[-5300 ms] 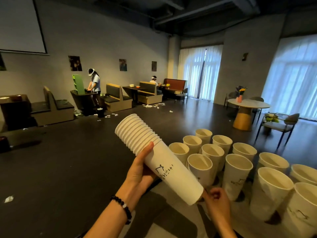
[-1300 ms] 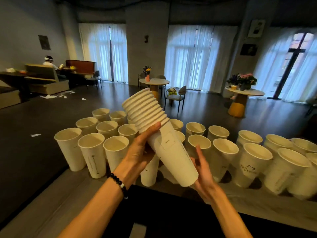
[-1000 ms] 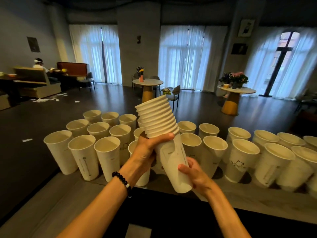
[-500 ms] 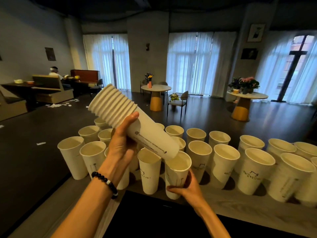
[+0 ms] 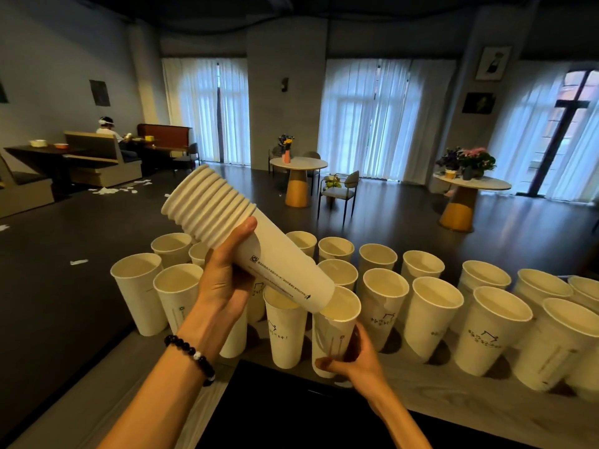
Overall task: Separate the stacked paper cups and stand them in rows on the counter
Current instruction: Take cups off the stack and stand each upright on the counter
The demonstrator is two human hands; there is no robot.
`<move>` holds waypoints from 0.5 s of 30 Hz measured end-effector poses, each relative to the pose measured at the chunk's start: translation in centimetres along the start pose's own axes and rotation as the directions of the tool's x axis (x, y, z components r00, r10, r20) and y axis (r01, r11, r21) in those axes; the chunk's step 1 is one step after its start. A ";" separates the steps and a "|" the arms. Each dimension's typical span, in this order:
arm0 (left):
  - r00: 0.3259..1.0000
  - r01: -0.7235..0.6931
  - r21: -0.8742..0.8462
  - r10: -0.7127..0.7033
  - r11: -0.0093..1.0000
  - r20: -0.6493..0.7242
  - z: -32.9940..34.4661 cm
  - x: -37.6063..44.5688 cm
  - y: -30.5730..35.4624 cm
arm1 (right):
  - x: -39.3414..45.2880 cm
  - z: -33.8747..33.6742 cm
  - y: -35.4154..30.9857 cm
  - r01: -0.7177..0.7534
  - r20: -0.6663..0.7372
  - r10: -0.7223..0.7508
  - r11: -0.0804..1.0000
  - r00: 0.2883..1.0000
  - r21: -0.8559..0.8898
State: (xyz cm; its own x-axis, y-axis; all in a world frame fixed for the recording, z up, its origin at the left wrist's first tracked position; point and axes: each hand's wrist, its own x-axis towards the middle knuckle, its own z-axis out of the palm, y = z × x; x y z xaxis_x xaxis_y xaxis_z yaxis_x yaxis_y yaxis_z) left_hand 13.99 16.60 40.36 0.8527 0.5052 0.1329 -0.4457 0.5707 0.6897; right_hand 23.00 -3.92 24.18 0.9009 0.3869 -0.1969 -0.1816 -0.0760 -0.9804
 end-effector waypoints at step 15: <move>0.899 0.234 0.305 -0.325 0.923 0.294 8.7 -4.7 -10.5 | -8.8 -8.9 -6.0 -0.062 0.346 -0.097 0.905 0.933 0.422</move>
State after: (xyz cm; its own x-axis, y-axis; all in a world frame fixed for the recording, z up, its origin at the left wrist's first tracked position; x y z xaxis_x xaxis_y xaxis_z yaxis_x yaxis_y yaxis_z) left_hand 17.02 2.62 38.68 0.9914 0.0785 0.1047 -0.1289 0.4472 0.8851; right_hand 19.63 -15.01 31.75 0.7218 0.6865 -0.0878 -0.3865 0.2946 -0.8740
